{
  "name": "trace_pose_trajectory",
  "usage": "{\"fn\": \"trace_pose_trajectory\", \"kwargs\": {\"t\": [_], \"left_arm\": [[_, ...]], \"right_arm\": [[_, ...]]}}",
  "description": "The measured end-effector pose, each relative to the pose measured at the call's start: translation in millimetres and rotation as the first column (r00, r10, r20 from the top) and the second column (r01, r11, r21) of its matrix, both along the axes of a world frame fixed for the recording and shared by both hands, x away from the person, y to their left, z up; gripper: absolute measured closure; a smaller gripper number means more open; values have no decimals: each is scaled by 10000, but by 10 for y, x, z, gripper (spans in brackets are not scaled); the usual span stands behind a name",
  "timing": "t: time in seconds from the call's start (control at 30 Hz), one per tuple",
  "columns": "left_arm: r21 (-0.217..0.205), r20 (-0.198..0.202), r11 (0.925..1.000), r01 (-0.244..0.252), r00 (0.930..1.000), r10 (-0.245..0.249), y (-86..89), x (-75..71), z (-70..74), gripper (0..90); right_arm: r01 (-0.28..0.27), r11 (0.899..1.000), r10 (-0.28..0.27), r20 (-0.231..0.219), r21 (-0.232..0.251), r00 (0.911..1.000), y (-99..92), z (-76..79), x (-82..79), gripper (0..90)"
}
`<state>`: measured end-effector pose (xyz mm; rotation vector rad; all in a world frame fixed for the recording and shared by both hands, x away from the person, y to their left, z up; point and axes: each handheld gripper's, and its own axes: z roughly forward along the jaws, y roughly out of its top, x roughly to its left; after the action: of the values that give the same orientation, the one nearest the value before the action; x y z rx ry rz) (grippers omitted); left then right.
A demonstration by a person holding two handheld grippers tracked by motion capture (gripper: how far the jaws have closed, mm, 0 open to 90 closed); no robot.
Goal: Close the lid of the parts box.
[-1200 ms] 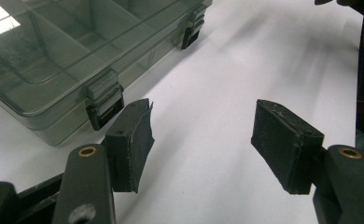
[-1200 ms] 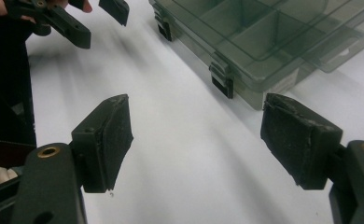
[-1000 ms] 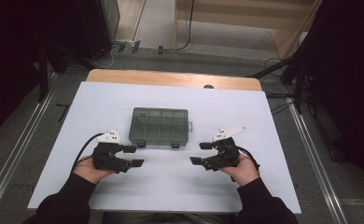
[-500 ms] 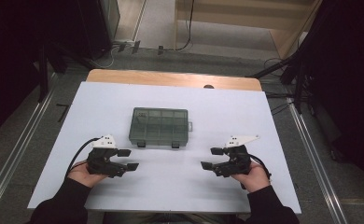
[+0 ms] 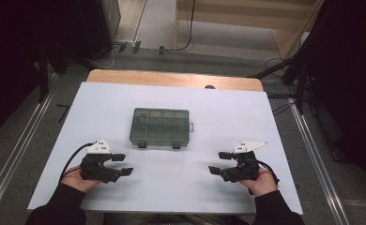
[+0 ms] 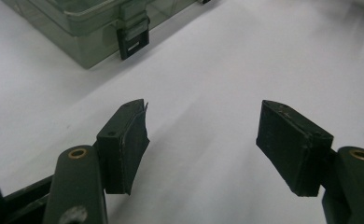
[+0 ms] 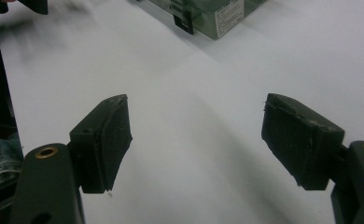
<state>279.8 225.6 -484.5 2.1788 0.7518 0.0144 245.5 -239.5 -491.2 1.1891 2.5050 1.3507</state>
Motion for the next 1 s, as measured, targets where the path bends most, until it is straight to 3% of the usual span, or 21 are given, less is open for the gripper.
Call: {"fn": "trace_pose_trajectory", "kwargs": {"t": [0.23, 0.67, 1.0], "left_arm": [[-34, -27, 10000, 64, 10000, -64, 59, -32, 5, 328], [-67, -60, 9982, -591, 9982, 590, 261, 4, -32, 328], [29, -2, 9985, -543, 9985, 543, 237, 51, -70, 328]], "right_arm": [[204, 9998, -205, 48, 84, 9998, -99, -29, -37, 249], [449, 9990, -449, 123, 8, 9989, -228, -61, -82, 248], [513, 9987, -513, 60, -37, 9987, -305, -102, -65, 248]]}}
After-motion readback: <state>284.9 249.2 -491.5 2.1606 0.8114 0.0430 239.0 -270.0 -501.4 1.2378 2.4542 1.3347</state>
